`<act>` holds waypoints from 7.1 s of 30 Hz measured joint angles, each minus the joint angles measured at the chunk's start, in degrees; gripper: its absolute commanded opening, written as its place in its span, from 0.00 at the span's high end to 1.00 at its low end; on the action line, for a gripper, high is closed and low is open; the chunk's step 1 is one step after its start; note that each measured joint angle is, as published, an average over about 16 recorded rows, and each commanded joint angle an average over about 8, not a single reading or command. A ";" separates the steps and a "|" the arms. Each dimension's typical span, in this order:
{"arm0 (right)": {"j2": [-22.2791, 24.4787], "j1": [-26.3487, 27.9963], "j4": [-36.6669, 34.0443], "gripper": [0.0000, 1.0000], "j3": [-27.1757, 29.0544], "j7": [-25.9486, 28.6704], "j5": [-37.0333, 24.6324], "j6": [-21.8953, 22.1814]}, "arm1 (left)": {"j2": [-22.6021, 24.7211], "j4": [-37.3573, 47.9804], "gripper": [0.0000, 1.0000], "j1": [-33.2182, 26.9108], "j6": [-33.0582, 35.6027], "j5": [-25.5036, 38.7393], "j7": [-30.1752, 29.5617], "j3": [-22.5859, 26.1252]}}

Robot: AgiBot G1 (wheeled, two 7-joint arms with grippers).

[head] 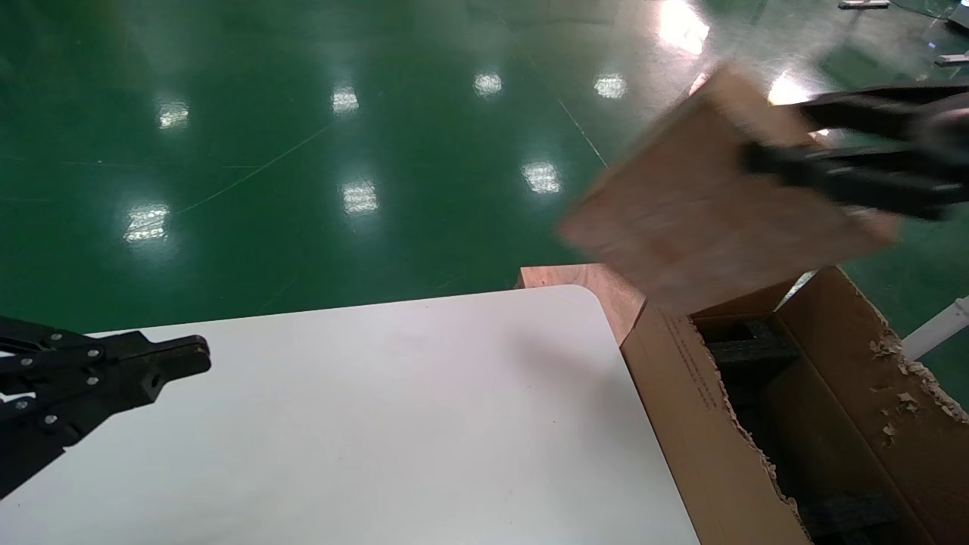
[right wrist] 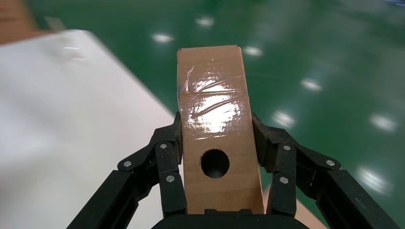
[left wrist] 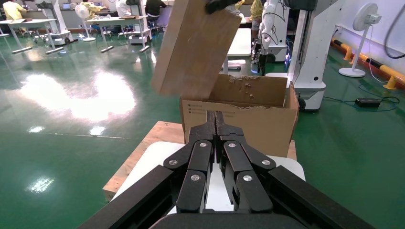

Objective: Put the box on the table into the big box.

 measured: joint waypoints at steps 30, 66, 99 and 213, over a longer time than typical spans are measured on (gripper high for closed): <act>26.52 20.02 5.98 1.00 -40.28 -4.60 8.17 27.74 | 0.00 0.00 1.00 0.00 0.00 -0.01 0.00 0.01; 22.80 33.95 -10.61 1.00 -64.46 -15.74 13.57 31.85 | -0.01 0.00 1.00 -0.01 -0.01 -0.01 0.01 0.02; 17.47 48.56 -17.44 1.00 -87.68 -19.04 15.45 35.09 | -0.01 0.00 1.00 -0.01 -0.01 -0.02 0.02 0.03; 6.18 46.00 13.30 0.00 -84.16 -24.30 21.18 38.02 | -0.04 0.04 0.00 0.00 -0.04 -0.06 0.04 0.05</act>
